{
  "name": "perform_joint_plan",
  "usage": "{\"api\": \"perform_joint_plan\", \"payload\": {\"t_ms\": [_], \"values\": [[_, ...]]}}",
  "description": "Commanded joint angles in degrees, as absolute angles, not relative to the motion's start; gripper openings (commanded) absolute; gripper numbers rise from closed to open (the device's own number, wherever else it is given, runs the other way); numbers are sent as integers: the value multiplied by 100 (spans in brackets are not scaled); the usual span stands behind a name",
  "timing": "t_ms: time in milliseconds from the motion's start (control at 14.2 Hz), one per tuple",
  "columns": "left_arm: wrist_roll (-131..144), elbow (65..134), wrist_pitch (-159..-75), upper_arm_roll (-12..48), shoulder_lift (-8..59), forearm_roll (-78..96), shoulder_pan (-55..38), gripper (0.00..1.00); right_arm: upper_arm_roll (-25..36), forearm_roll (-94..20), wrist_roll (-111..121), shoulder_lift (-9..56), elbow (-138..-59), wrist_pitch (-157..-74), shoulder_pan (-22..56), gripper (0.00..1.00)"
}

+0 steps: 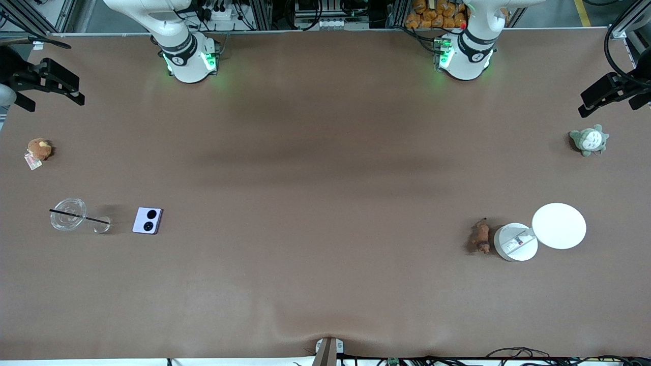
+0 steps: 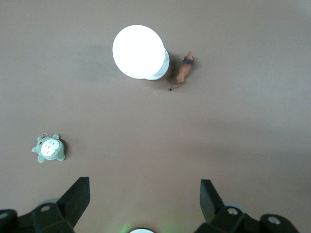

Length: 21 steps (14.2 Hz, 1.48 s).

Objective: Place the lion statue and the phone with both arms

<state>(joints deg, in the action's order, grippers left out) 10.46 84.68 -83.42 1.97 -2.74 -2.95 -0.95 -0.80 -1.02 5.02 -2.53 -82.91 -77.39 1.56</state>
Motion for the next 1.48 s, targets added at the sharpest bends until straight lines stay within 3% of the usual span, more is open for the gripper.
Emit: {"api": "perform_joint_plan", "payload": {"t_ms": [0,775,986,1408], "values": [[1011,8534,-8297,202,-369,-176,-53,100,-62,-123,545,-193,-8165,-7646,220,100],[1002,8560,-8121,272,-360,-89,-149,100,8,-325,431,-202,-8174,-7620,185,100],[976,8929,-8244,431,-378,-44,-123,100,158,-440,299,-202,-8174,-7576,220,100],[975,8710,-8253,413,-316,-88,-88,100,158,-439,308,-202,-8174,-7567,229,100]]}}
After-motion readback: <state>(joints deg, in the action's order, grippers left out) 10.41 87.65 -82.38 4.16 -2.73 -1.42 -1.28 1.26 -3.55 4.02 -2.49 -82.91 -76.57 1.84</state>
